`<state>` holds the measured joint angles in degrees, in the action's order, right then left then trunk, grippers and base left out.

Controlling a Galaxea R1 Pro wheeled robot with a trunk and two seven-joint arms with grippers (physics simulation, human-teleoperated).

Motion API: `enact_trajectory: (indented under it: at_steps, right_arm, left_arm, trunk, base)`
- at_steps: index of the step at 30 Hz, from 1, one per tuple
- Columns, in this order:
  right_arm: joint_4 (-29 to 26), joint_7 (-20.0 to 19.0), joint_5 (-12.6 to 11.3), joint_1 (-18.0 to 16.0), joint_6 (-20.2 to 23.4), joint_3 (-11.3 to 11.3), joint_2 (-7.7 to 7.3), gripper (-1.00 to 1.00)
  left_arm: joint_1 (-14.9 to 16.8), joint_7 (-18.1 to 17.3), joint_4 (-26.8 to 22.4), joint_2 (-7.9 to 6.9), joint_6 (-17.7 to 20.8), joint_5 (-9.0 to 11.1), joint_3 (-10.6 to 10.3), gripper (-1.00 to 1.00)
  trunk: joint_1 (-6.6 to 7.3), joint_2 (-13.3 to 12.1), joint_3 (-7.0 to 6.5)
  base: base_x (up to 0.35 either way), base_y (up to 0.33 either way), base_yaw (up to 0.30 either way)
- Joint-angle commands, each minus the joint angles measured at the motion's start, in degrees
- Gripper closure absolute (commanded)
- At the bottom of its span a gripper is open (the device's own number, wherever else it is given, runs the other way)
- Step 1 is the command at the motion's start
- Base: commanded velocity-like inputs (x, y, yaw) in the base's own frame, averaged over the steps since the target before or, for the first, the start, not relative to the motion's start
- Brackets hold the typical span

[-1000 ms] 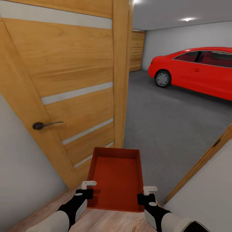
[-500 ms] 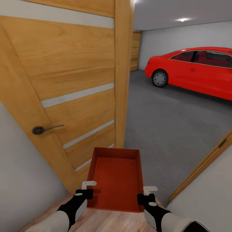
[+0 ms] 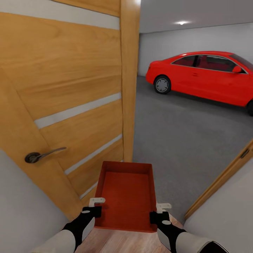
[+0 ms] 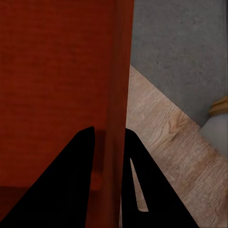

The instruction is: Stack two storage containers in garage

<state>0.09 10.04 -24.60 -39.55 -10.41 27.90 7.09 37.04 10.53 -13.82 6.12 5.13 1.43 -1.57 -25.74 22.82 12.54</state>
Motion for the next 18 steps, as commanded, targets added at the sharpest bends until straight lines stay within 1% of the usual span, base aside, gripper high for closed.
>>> enact_trajectory:
  at_steps: [1,5,12,18]
  right_arm:
    - [0.00,3.94,-0.52,-0.09,-2.43,0.40,-1.29,1.00]
    - [0.00,3.94,-0.51,-0.08,-2.43,0.40,-1.34,1.00]
    - [0.00,3.93,-0.45,-0.08,-2.38,0.39,-1.38,1.00]
    - [0.00,3.94,-0.45,-0.09,-2.34,0.36,-1.52,1.00]
  left_arm:
    - [-0.01,0.46,0.11,-0.06,0.41,0.60,-0.28,1.00]
    - [0.02,0.46,0.11,-0.06,0.41,0.56,-0.28,1.00]
    - [-0.02,0.46,0.11,-0.06,0.41,0.52,-0.28,1.00]
    - [0.01,0.46,0.11,-0.06,0.41,0.51,-0.28,1.00]
  trunk:
    - [-0.04,0.11,0.10]
    - [-0.04,0.11,0.10]
    - [-0.04,0.11,0.10]
    - [-0.04,0.11,0.10]
  base:
    - [0.154,0.265,-0.282]
    - [0.058,0.102,-0.271]
    - [0.005,0.009,-0.082]
    - [0.000,0.000,-0.247]
